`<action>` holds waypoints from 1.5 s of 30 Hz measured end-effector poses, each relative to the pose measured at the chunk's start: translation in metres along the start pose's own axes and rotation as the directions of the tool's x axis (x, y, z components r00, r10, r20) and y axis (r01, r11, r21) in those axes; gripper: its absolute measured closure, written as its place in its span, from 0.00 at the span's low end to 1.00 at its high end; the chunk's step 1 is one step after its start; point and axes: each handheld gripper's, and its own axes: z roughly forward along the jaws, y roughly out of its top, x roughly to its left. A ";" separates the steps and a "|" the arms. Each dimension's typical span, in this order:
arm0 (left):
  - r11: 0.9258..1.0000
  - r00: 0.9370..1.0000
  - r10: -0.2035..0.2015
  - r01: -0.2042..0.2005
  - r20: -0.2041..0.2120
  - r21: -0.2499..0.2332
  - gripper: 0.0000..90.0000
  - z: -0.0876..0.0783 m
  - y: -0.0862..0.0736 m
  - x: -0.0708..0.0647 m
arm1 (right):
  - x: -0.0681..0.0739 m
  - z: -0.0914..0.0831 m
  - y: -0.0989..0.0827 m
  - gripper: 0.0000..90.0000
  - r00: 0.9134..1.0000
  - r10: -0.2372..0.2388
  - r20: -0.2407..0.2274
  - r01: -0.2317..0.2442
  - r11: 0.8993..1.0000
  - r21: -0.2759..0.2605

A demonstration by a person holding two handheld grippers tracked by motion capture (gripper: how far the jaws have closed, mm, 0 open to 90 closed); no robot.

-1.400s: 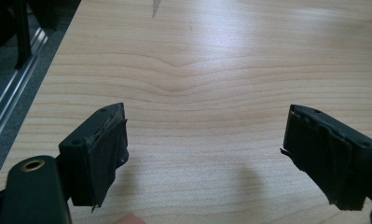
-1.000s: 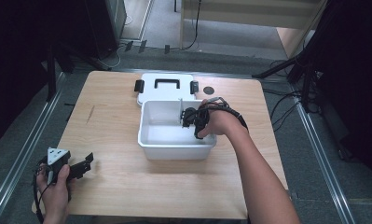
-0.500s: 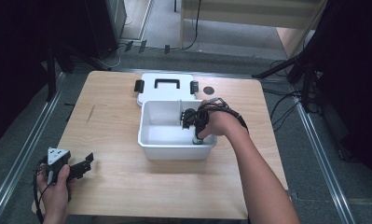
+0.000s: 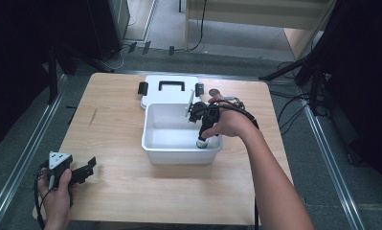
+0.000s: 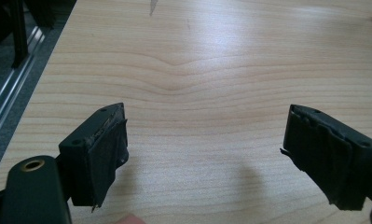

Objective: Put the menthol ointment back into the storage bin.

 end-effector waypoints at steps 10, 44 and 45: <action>1.000 1.000 0.001 -0.001 -0.001 0.000 0.16 0.000 0.000 0.000 | 0.001 -0.036 -0.014 0.15 0.990 0.142 0.008 -0.141 0.985 -0.096; 1.000 1.000 0.002 -0.002 0.002 0.007 0.16 0.000 0.000 -0.001 | 0.005 -0.028 -0.154 0.00 0.837 0.547 -0.016 -0.512 0.774 -0.373; 1.000 1.000 0.002 -0.002 0.001 0.007 0.16 0.000 0.000 -0.001 | 0.005 -0.025 -0.158 0.00 0.827 0.561 -0.020 -0.526 0.761 -0.381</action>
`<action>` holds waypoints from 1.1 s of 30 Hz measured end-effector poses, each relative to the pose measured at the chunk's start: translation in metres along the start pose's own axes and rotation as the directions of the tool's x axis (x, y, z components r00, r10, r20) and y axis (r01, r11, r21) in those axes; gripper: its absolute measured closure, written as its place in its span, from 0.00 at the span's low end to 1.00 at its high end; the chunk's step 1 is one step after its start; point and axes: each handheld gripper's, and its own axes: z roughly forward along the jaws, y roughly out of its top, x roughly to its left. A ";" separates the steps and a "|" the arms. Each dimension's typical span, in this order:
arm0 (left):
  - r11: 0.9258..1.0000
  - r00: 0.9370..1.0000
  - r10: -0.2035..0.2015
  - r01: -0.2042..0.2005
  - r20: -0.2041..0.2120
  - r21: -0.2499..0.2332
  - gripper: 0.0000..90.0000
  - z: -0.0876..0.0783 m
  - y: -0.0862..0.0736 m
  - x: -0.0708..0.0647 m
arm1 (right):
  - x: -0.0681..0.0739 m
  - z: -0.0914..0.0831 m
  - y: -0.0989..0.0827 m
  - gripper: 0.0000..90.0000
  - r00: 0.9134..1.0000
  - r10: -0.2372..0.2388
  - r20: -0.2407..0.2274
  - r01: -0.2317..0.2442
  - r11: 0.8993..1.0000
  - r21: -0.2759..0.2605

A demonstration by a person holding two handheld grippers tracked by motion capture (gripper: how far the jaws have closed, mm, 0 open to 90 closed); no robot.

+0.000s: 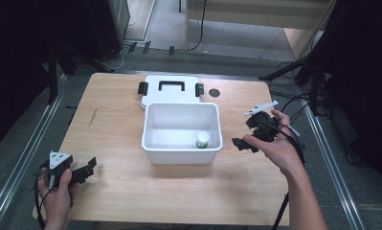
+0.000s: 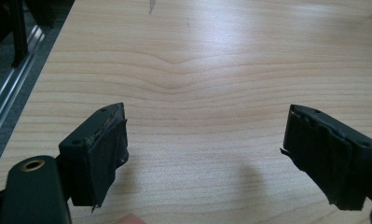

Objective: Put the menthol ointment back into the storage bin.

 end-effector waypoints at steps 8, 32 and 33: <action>1.000 1.000 0.001 -0.001 -0.004 -0.001 0.16 0.000 0.000 0.000 | -0.011 0.011 -0.040 0.00 0.996 0.092 0.010 -0.091 0.994 -0.067; 1.000 1.000 -0.006 0.006 -0.005 -0.004 0.16 -0.001 0.000 0.000 | -0.022 0.037 -0.164 0.00 0.954 0.298 0.041 -0.271 0.912 -0.309; 1.000 1.000 -0.007 0.007 -0.004 -0.004 0.16 -0.001 0.000 0.000 | -0.022 0.038 -0.169 0.00 0.951 0.305 0.039 -0.278 0.907 -0.315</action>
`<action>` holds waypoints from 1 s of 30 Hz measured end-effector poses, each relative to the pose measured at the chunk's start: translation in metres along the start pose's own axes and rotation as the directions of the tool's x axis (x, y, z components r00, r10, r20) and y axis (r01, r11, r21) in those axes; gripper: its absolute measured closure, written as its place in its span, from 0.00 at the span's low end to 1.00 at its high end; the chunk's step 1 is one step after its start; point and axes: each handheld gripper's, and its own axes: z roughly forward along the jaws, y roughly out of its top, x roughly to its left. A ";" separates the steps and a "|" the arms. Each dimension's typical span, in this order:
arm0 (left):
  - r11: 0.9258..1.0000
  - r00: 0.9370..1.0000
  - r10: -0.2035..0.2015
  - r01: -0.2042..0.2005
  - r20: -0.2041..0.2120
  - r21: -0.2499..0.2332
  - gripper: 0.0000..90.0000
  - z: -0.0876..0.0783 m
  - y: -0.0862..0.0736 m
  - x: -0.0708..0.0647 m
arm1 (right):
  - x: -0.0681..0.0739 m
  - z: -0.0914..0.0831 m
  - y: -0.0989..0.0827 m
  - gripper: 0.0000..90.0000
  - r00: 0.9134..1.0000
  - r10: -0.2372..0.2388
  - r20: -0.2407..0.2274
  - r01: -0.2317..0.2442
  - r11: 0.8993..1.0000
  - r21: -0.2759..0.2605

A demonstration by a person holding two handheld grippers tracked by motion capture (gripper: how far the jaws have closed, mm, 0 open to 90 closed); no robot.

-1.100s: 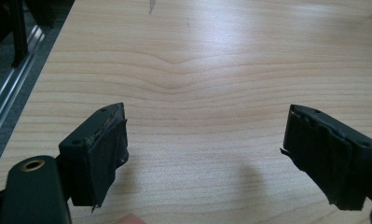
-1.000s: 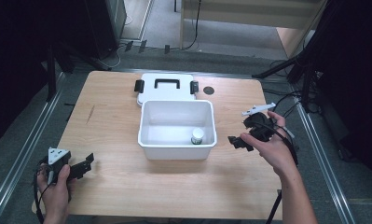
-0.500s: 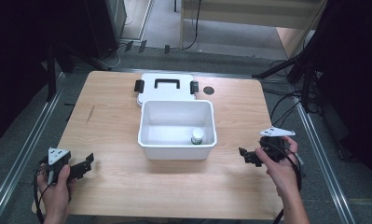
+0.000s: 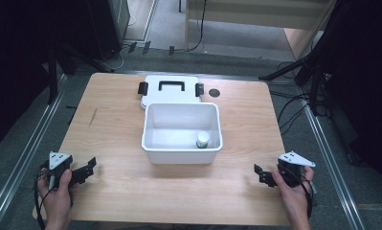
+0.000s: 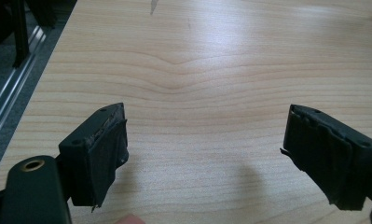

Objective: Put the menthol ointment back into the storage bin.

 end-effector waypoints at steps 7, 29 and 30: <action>1.000 1.000 0.000 0.000 0.004 -0.005 0.16 -0.001 0.000 0.001 | -0.012 -0.011 -0.026 0.00 0.999 0.028 0.043 -0.025 0.998 -0.053; 1.000 1.000 -0.008 0.008 0.015 -0.009 0.16 -0.001 0.000 0.002 | -0.029 -0.042 -0.058 0.00 0.995 0.068 0.070 -0.058 0.990 -0.130; 1.000 1.000 -0.009 0.009 0.016 -0.008 0.16 -0.001 0.000 0.002 | -0.028 -0.043 -0.058 0.00 0.995 0.066 0.072 -0.055 0.989 -0.140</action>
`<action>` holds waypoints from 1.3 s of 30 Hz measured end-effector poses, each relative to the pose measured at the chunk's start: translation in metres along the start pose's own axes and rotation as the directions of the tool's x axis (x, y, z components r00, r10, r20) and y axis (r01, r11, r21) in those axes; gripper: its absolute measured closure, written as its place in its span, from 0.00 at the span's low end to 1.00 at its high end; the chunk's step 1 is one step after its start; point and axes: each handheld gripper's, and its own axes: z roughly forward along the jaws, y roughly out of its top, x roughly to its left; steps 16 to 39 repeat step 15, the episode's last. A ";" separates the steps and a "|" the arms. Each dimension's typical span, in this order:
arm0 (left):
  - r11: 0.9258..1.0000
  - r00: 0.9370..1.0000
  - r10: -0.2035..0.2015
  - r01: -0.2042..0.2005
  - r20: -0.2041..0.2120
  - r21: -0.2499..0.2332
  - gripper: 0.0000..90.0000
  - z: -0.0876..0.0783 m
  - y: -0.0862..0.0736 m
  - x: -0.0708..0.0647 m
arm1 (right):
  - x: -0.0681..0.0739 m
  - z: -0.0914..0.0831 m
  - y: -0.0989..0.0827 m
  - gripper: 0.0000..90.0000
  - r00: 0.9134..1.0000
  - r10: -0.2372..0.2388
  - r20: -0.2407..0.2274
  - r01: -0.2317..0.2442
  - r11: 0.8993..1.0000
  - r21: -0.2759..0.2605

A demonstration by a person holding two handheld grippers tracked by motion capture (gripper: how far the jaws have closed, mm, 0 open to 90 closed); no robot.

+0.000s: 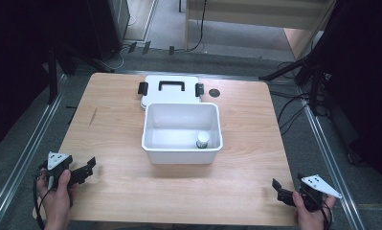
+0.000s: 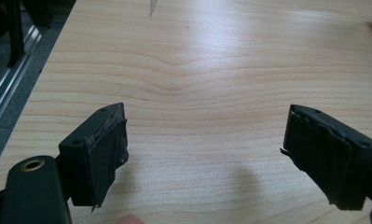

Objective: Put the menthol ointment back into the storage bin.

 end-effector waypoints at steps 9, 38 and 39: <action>1.000 1.000 0.001 -0.001 0.000 -0.003 0.16 0.000 0.000 0.000 | -0.005 -0.004 -0.002 0.00 0.997 0.081 -0.001 -0.081 0.996 -0.022; 1.000 1.000 0.003 -0.003 0.000 0.002 0.16 0.000 0.000 0.000 | -0.002 -0.003 -0.002 0.00 0.998 0.054 0.011 -0.054 0.999 -0.008; 1.000 1.000 0.003 -0.003 0.000 0.002 0.16 0.000 0.000 0.000 | -0.002 -0.003 -0.002 0.00 0.998 0.054 0.011 -0.054 0.999 -0.008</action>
